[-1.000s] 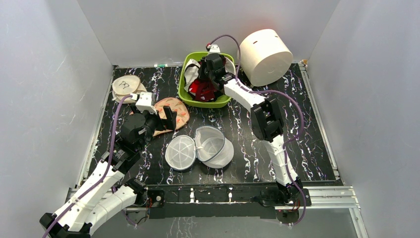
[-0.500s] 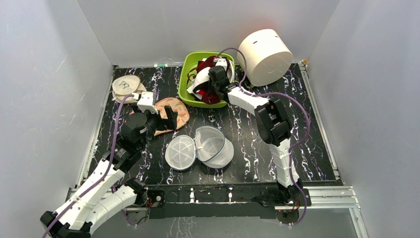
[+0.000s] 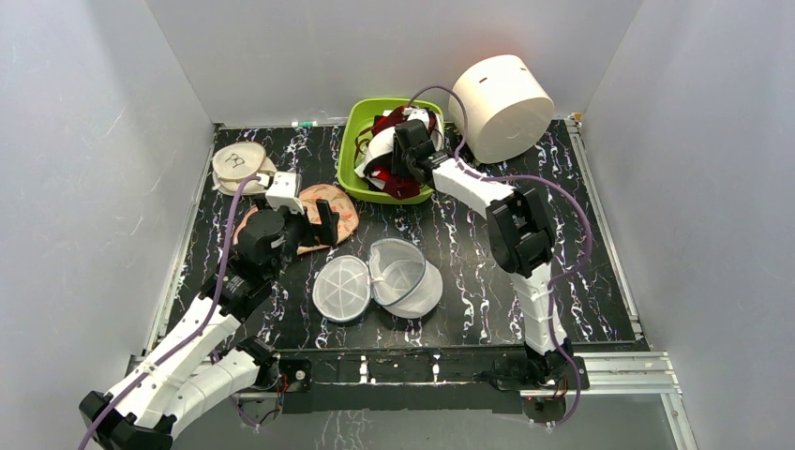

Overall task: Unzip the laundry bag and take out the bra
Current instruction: Adjust the laundry bag at the center of the board.

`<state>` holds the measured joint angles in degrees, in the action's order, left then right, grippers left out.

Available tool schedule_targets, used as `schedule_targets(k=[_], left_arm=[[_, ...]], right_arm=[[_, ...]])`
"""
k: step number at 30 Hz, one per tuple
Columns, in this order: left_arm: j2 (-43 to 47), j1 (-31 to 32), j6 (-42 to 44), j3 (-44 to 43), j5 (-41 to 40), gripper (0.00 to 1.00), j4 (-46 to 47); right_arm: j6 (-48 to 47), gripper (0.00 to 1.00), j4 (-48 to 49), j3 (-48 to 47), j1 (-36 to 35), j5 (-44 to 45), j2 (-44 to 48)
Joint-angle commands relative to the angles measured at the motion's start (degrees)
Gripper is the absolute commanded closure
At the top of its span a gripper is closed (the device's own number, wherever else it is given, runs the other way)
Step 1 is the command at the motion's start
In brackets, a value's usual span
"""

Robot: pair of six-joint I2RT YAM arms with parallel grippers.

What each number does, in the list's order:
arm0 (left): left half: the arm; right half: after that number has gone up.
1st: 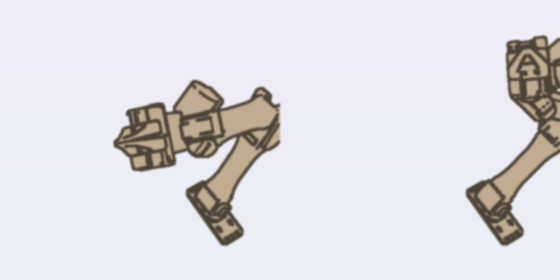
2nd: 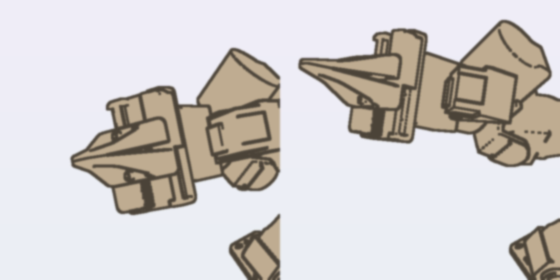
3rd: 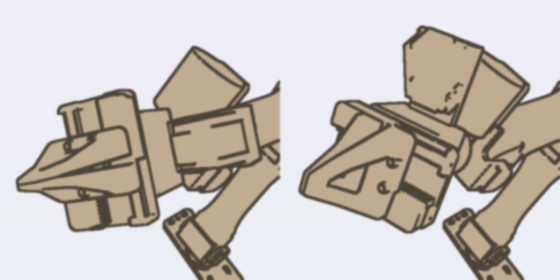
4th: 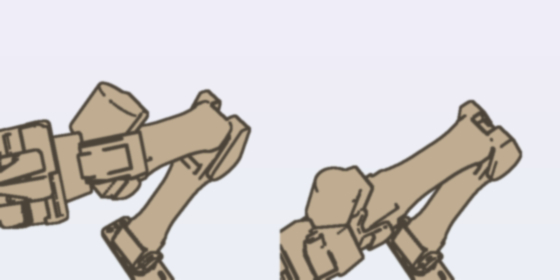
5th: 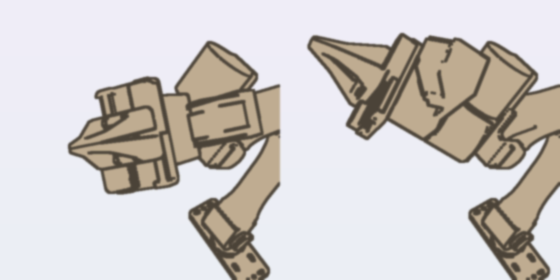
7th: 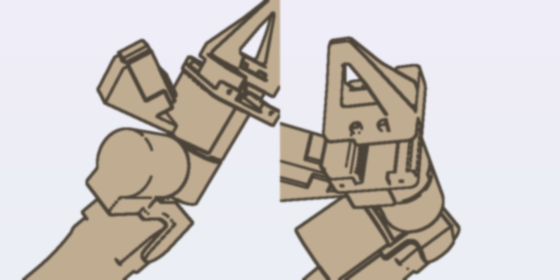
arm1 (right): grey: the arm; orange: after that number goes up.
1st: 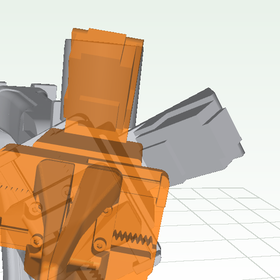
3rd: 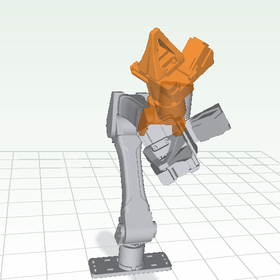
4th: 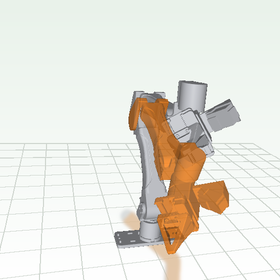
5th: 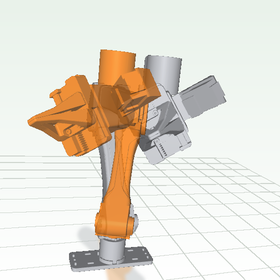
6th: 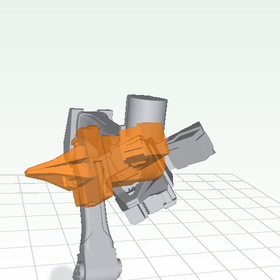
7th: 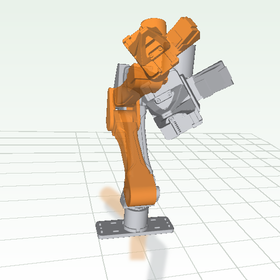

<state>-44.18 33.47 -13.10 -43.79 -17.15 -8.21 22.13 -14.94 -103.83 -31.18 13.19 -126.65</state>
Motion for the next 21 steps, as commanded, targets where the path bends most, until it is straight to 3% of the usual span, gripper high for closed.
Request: schedule_targets(k=[1,5,6,8,13,21], left_arm=[[-0.22,-0.21,-0.34,0.03,0.66,0.01,0.65],[-0.74,-0.25,-0.34,-0.02,0.63,0.02,0.50],[-1.27,-0.32,-0.43,-0.14,0.65,0.02,0.39],[-1.50,-0.40,-0.51,-0.25,0.77,0.02,0.30],[-2.03,-0.43,-0.52,-0.28,0.62,0.02,0.05],[-2.37,-0.45,-0.43,-0.24,-0.23,0.02,-0.05]], right_arm=[[-0.10,0.65,-2.92,-0.99,0.33,-0.28,6.96],[-0.11,0.58,-3.86,1.06,0.24,-2.16,10.82],[-0.14,0.48,-2.88,4.00,0.24,-4.66,15.53],[-0.41,0.41,-2.00,5.98,0.24,-5.07,17.67],[-1.12,0.33,-4.14,7.36,0.29,-6.12,20.98],[-1.59,0.12,-1.86,17.83,-0.18,-11.34,31.23]])
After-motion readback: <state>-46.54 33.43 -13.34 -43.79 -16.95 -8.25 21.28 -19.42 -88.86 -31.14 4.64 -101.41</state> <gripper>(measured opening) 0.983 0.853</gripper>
